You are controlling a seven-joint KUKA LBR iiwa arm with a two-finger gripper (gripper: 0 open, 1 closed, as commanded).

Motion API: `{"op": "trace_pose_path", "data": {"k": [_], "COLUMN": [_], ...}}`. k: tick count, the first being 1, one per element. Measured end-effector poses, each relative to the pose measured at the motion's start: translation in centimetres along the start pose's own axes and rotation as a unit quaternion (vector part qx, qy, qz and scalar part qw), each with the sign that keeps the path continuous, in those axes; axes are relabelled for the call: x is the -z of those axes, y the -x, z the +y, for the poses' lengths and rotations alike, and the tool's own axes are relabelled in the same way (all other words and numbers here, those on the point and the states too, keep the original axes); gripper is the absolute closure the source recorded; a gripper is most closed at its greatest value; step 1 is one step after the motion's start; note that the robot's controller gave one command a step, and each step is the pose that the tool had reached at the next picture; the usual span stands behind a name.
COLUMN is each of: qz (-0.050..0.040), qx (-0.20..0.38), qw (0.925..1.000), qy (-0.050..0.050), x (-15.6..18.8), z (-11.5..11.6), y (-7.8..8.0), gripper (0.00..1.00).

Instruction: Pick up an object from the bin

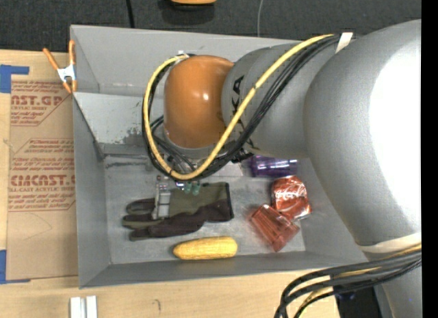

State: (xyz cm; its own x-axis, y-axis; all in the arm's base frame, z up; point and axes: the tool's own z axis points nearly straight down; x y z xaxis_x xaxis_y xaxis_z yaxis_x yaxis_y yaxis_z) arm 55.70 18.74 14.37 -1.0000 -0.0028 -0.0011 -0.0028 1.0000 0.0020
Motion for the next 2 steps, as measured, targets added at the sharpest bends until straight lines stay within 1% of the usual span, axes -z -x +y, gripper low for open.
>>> {"op": "trace_pose_path", "data": {"k": [1,2], "qz": [0.0013,-0.0001], "qx": [0.003,0.037], "qw": [1.0000,0.9993], "qy": [-0.001,0.000], "x": [0.8,-7.4], "z": [-0.3,-0.5], "y": [-2.4,-2.0], "gripper": [0.00,1.00]}}
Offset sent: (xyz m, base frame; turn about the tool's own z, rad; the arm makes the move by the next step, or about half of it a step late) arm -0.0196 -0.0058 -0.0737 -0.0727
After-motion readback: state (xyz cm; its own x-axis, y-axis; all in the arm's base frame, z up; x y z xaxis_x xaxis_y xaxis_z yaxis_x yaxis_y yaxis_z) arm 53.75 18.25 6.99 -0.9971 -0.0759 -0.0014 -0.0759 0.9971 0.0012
